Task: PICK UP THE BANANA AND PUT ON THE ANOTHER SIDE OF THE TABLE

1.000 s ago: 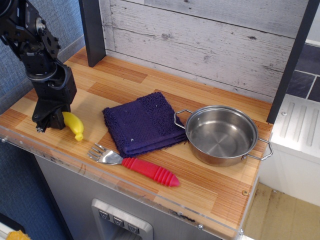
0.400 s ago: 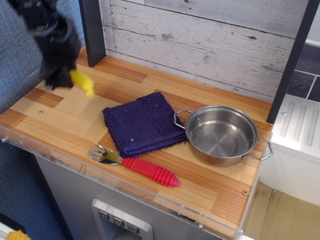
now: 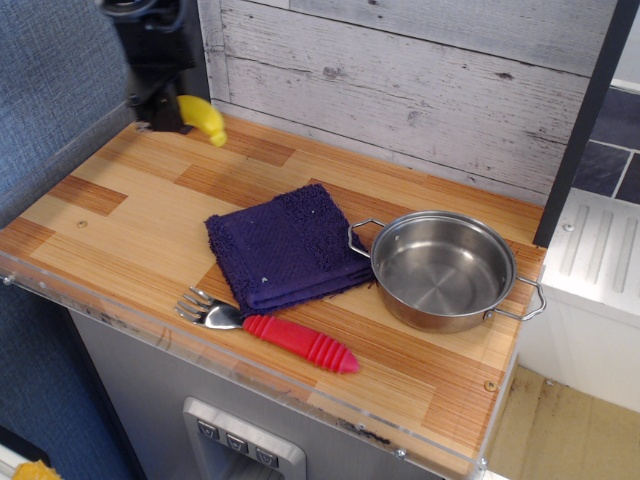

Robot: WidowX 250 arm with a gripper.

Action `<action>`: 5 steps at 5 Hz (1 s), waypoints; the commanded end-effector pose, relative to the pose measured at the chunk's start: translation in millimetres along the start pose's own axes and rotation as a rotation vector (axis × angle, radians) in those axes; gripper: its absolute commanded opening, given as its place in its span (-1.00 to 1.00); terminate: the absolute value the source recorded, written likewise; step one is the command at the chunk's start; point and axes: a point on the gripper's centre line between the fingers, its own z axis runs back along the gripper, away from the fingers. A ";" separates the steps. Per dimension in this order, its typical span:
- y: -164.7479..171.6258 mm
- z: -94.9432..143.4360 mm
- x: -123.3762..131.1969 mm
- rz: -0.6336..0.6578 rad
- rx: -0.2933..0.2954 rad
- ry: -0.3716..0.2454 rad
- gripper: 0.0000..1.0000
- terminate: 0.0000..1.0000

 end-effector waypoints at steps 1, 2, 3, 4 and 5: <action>31.6 -17.1 15.4 0.002 -0.008 0.024 -1.00 -1.00; 34.1 -35.4 16.0 0.008 -0.037 0.039 -1.00 -1.00; 36.0 -49.4 16.2 0.007 -0.057 0.049 -1.00 -1.00; 36.2 -60.4 26.3 0.011 -0.074 0.064 -1.00 -1.00; 33.4 -64.0 29.3 0.006 -0.084 0.063 -1.00 -1.00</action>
